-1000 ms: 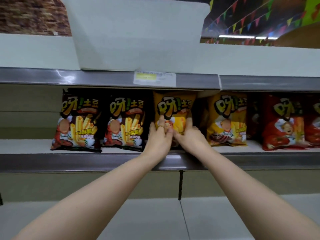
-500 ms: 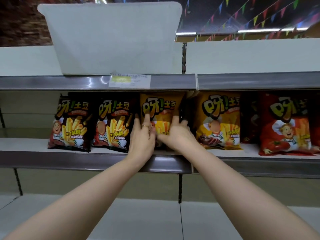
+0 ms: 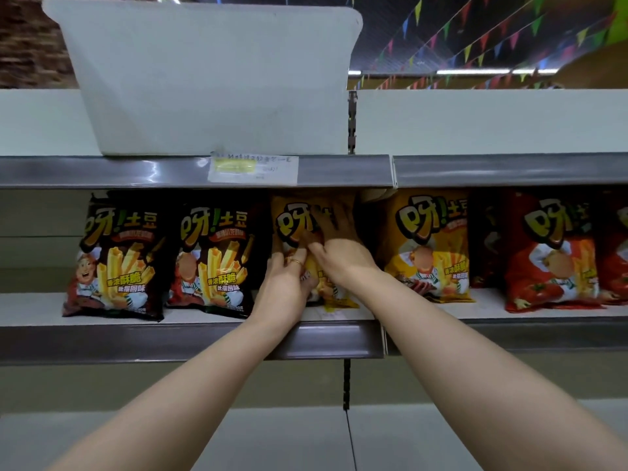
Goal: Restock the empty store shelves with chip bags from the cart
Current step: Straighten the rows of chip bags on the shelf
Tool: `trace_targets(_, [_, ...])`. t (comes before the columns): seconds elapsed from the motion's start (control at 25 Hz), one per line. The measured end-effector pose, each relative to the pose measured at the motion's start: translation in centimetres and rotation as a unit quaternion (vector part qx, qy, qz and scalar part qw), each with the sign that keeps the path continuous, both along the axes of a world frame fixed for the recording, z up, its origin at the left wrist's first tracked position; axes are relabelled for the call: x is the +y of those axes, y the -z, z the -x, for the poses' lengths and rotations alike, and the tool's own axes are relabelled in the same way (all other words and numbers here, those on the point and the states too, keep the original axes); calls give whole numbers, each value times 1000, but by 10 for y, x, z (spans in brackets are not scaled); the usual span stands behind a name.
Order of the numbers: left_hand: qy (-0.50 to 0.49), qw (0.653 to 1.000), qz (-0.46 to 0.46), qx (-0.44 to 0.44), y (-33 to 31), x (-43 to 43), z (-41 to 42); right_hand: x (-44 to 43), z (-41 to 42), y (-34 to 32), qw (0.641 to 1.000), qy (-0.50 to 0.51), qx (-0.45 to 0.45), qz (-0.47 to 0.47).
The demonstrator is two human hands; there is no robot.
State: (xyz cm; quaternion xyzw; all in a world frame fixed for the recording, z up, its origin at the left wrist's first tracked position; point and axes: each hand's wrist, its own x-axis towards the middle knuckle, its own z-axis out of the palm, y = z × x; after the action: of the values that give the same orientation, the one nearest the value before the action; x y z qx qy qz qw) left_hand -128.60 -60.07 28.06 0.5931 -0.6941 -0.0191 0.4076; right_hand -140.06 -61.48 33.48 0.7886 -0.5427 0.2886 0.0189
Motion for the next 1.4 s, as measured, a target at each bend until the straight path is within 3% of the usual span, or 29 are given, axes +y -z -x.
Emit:
trace_targets(0.08, [9, 1000, -4, 0, -1, 3, -1, -5, -1, 1, 999, -7, -33, 5])
trace_targets(0.2, [26, 999, 17, 17, 3, 10, -2, 10, 8, 3, 999, 39, -1, 17])
trace_targets(0.28, [22, 999, 24, 22, 2, 16, -1, 30, 26, 12, 988, 37, -34, 144])
trace_targets(0.36, [2, 999, 45, 0, -1, 26, 2, 44, 57, 22, 949, 34, -94, 301])
trace_targets(0.44, [5, 995, 92, -40, -3, 36, 14, 48, 97, 27, 919, 96, -160, 347])
trace_targets(0.56, [82, 990, 109, -31, -5, 49, 57, 40, 143, 21, 934, 178, -262, 165])
trace_targets(0.64, [125, 990, 68, 14, -10, 46, 94, 29, 155, 17, 937, 174, -302, 19])
trace_targets(0.76, [98, 986, -61, 117, -25, 21, 139, 9, 165, 13, 903, 92, -399, -130])
trace_targets(0.88, [41, 957, -156, 243, -33, -9, 160, -14, 176, 15, 858, 0, -461, -226])
trace_targets(1.12, [-12, 943, -164, 291, -32, -22, 165, -33, 178, 18, 847, -52, -446, -286])
trace_targets(1.28, [-11, 934, -175, 312, -30, -22, 167, -30, 186, 16, 859, -58, -432, -269])
trace_targets(1.4, [-25, 933, -167, 317, -30, -20, 171, -40, 187, 2, 809, -67, -532, -240])
